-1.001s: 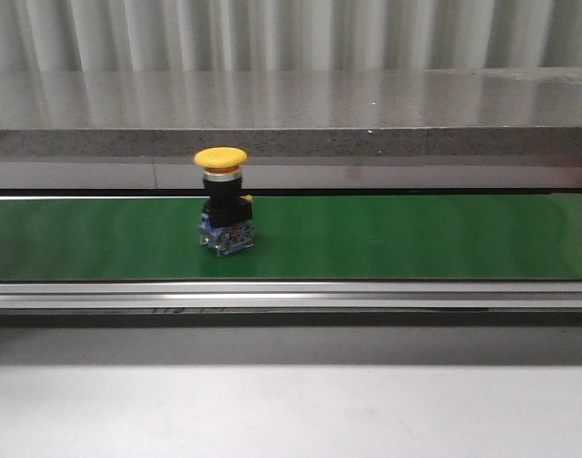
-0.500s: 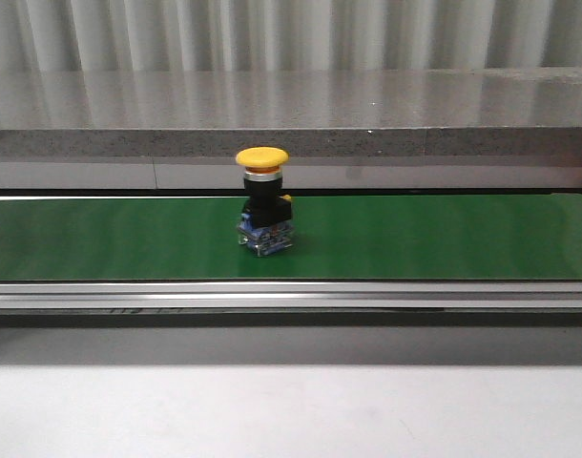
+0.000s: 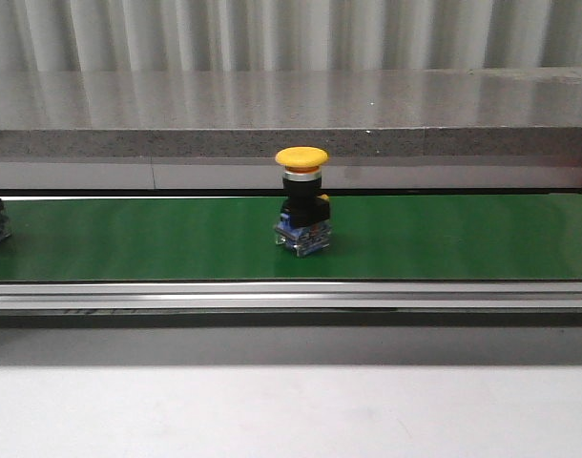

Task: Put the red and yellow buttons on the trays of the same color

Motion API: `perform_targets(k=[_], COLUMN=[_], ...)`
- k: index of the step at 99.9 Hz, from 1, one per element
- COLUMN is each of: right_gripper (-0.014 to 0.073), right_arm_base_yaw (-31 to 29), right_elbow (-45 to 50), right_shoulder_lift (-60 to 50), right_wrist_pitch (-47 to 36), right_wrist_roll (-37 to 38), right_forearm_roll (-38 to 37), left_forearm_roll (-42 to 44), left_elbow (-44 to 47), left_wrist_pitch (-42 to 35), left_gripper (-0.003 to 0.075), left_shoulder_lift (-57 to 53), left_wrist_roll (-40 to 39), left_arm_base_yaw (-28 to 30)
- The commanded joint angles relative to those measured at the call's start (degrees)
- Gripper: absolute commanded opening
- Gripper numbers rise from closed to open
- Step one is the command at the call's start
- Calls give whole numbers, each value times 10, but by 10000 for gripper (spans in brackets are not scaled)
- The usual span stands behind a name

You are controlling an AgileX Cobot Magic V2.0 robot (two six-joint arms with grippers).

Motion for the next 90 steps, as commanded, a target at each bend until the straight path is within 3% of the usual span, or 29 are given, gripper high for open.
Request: perform_targets(k=[1,13,20,36,61,90], right_gripper=[197,505,596,602,602,602], right_arm_base_yaw=[9,19,21,21,29,39], right_elbow=[-54,-103,-130,-175,-237,-280], right_shoulder_lift=[57,118,155,229,346,448], right_wrist_pitch=[-10,6,19,36,111,85], right_wrist_roll=[-5,-5,-5,-6,-27,-65], right_forearm_roll=[12,44,56,107,108,108], left_forearm_roll=[-15,-15,-15,-15,-15,-15], left_elbow=[-14,-14,-14,-14,-14,-14], left_wrist_pitch=[-37,-37,-37,-37,-37,-37], left_gripper=[-20,-20,-20,-20,-20,-20], left_shoulder_lift=[2,2,2,2,2,2], left_wrist_roll=[-1,-1,-1,-1,-1,-1], left_arm_base_yaw=[-5,-5,-5,-5,-5,-5])
